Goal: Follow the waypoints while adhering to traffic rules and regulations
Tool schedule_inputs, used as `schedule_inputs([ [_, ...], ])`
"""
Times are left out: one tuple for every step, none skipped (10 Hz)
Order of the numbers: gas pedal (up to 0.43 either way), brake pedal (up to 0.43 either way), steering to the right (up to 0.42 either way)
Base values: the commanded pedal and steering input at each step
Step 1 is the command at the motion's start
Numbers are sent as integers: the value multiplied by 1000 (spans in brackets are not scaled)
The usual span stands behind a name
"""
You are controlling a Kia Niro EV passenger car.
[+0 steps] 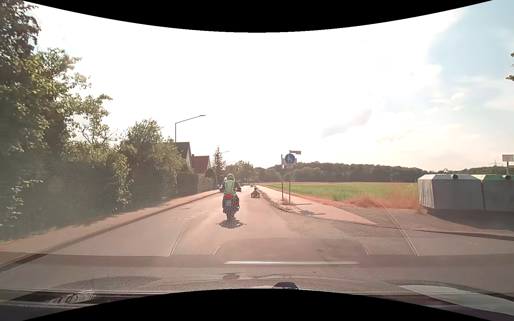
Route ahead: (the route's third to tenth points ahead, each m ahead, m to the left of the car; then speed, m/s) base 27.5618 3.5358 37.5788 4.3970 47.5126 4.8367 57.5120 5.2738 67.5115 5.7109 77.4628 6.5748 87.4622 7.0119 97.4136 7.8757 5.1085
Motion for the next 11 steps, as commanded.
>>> schedule_inputs([
  [177, 0, -44],
  [177, 0, -48],
  [189, 0, -53],
  [197, 0, -56],
  [197, 0, -61],
  [197, 0, -65],
  [197, 0, -68],
  [197, 0, -68],
  [197, 0, -68],
  [197, 0, -68],
  [197, 0, -68],
])
